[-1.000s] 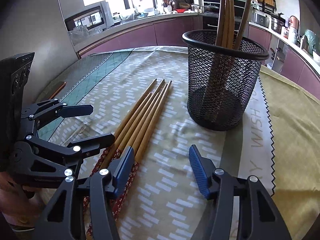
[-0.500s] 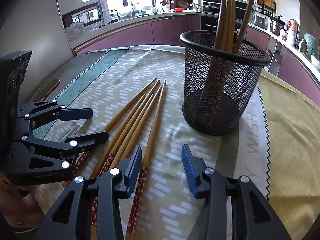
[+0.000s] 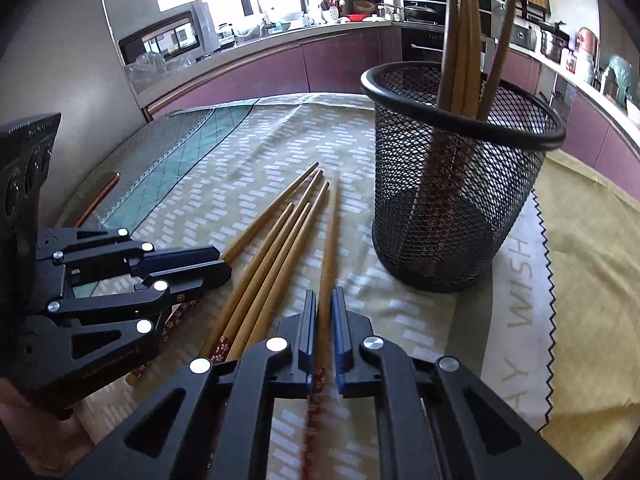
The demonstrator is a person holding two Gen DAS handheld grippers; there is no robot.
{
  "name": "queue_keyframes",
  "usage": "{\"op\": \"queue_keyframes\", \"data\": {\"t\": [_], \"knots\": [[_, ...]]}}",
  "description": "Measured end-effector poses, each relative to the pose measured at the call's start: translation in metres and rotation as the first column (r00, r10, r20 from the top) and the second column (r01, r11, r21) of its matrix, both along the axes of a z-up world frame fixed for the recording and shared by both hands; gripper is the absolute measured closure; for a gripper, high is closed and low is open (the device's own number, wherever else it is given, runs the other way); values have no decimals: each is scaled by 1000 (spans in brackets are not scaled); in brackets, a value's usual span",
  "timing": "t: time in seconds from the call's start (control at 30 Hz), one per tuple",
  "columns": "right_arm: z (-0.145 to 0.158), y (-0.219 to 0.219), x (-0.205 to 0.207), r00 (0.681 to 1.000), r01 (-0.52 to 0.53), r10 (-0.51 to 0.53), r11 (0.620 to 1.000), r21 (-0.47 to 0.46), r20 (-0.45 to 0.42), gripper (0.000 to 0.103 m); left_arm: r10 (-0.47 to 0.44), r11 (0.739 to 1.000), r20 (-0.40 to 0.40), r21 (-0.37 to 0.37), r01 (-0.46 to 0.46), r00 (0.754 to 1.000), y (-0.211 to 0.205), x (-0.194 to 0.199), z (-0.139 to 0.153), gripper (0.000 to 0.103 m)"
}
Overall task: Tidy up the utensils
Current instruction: 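Grasp one wooden chopstick with the left tool while the right tool grasps another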
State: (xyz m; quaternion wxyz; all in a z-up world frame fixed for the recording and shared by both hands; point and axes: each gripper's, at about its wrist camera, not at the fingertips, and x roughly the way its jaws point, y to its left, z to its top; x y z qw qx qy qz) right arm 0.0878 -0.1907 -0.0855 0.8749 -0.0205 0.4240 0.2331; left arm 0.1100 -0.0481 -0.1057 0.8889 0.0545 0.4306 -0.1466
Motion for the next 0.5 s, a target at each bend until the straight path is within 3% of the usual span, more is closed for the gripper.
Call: {"op": "queue_keyframes", "data": {"t": [0.23,0.5], "knots": [[3,-15,-6,1000,14,-14,996,85,-12,97,43,998,2,-48,-42,999,11,-5,4,96],[9,-10,-18,996,-82,83,992,100,-10,97,-30,997,-24,-71,28,999,10,-18,3,95]]}}
